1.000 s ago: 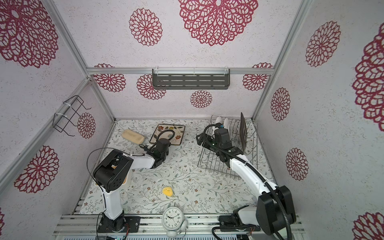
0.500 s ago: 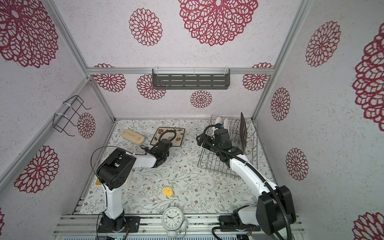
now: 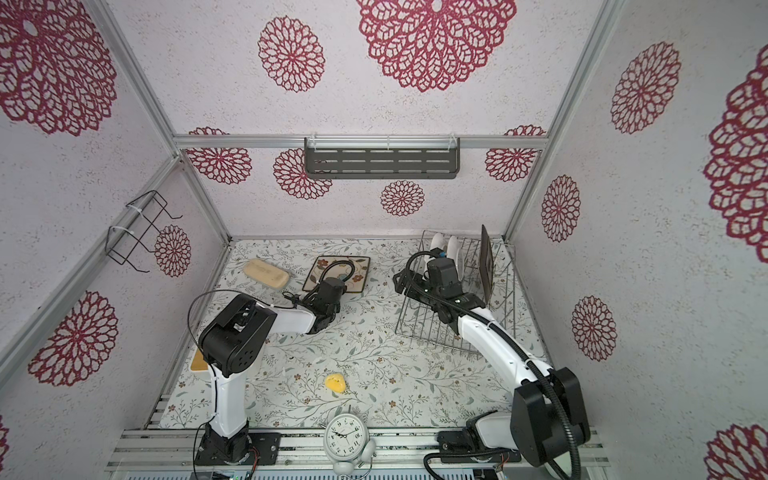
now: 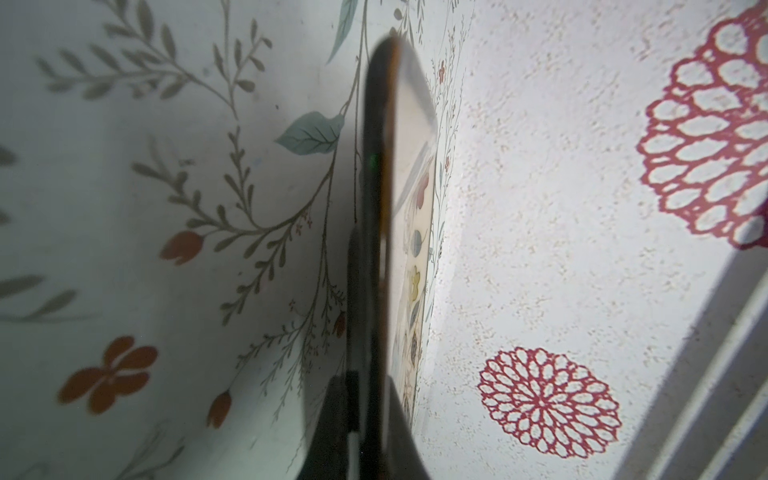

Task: Unload the plates from the dish rack
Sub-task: 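Lower the flowered plate flat onto the table with the left gripper, beside the beige sponge, then open the left gripper to release the plate while the right gripper moves over the rack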

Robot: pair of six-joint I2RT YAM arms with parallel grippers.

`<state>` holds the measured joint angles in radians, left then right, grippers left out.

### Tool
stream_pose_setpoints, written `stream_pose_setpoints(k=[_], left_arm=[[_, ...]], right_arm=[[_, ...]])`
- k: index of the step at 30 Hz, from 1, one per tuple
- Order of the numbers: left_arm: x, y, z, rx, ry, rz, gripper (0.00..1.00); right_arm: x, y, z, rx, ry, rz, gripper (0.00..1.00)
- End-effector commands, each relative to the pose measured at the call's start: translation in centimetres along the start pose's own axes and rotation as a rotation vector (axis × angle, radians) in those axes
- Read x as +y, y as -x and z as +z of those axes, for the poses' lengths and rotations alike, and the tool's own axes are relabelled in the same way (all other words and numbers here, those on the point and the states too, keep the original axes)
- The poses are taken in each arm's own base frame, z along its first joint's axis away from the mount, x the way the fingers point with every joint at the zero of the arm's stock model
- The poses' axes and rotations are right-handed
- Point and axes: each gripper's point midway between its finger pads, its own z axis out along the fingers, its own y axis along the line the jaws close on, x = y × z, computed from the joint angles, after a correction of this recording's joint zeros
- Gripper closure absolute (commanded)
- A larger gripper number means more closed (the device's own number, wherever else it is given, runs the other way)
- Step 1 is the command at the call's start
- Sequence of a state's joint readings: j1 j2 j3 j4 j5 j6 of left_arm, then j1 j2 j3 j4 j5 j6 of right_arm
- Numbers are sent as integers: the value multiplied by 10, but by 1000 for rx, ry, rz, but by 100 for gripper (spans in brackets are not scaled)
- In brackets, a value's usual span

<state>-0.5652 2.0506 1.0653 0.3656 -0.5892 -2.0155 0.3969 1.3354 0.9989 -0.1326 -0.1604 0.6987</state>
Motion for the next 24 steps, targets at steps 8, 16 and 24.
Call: stream_pose_setpoints(k=[8, 16, 24], left_arm=[[-46, -18, -1, 41, -124, -129, 67], [-43, -20, 0, 42, -97, -117, 45], [-37, -24, 1, 42, -51, -109, 28]], right_arm=[[9, 21, -6, -54, -1, -33, 10], [9, 23, -10, -65, -8, -40, 10], [7, 23, -13, -73, -16, -42, 9]])
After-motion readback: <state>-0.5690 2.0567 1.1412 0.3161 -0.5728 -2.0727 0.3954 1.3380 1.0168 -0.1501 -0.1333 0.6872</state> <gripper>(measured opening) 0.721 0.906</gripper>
